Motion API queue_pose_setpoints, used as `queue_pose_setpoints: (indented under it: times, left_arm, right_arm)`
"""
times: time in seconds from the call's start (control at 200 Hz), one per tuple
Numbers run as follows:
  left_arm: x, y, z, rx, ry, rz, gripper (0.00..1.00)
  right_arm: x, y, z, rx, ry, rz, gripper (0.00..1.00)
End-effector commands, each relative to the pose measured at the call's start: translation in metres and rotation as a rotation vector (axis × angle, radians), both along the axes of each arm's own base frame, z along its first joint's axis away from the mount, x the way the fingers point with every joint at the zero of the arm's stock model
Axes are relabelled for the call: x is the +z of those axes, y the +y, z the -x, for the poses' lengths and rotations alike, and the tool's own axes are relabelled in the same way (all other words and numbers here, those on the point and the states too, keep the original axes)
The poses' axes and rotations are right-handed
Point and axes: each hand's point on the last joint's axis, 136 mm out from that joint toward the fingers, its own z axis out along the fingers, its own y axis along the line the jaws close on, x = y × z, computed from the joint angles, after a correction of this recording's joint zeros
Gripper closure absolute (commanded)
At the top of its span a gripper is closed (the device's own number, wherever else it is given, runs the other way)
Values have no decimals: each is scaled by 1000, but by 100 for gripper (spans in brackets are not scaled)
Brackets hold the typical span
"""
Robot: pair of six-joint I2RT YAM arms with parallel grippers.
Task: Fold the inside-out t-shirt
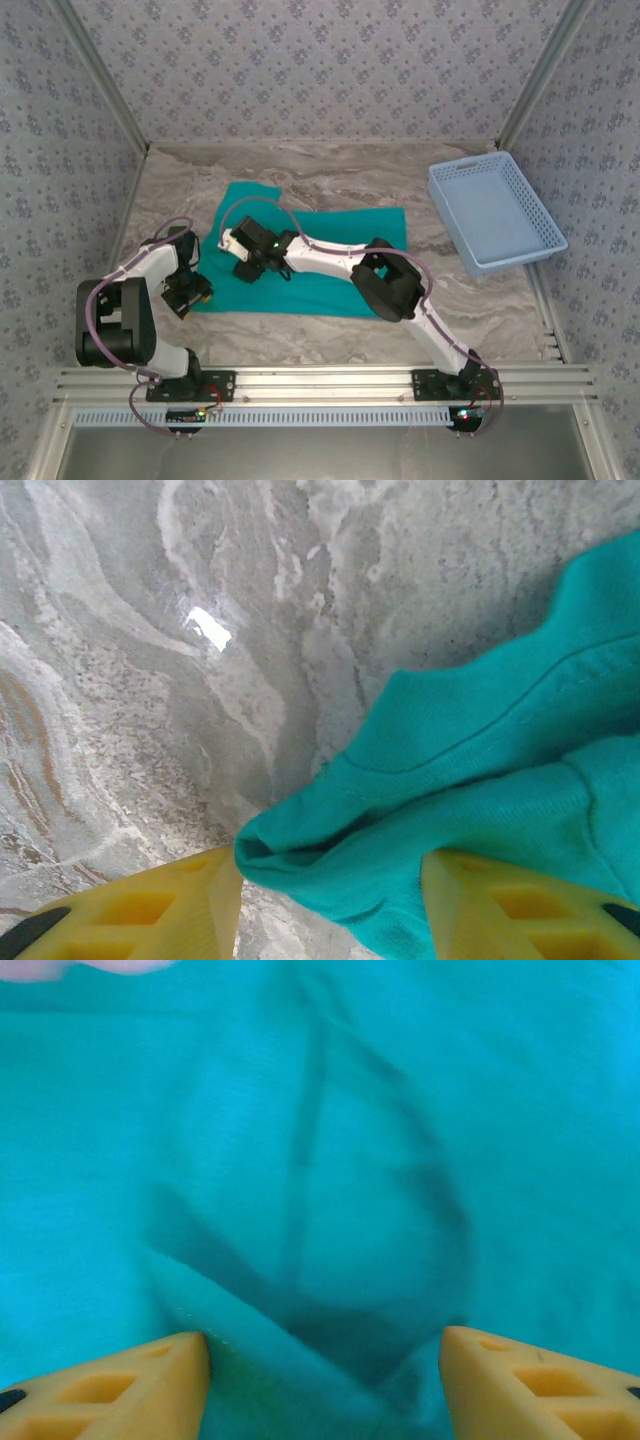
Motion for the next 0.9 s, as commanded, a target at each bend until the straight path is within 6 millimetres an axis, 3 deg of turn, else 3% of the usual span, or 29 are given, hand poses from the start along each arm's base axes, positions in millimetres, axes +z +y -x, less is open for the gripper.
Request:
queue_pose_setpoints:
  times: [0.0,0.13,0.255,0.41,0.53,0.64,0.76,0.8,0.835,0.895]
  left_arm:
    - [-8,4,23,-8,73,-16,48]
    - [-9,6,26,-10,80,-23,48]
    - [-8,4,25,-10,75,-5,48]
    - [2,1,21,-8,44,10,48]
    - [25,-2,9,-24,-28,28,47]
    - [56,-12,-15,-127,-168,61,47]
    - [102,-30,-53,-333,-369,38,46]
    - [115,-40,-64,-393,-422,35,45]
    - [123,-52,-72,-448,-456,45,45]
    - [126,-73,-80,-520,-463,58,45]
  right_arm:
    - [10,-35,-59,-266,-134,60,38]
    - [20,-66,-91,-458,-95,21,39]
    - [21,-88,-102,-564,33,-28,38]
    - [43,-96,-83,-555,242,-209,37]
    - [66,-116,-50,-482,333,-267,39]
    - [72,-160,-21,-554,357,-251,39]
    - [71,-233,-6,-763,403,-238,39]
    - [72,-255,-2,-809,413,-231,40]
    - [59,-277,11,-846,437,-188,41]
    - [55,-301,29,-880,442,-157,43]
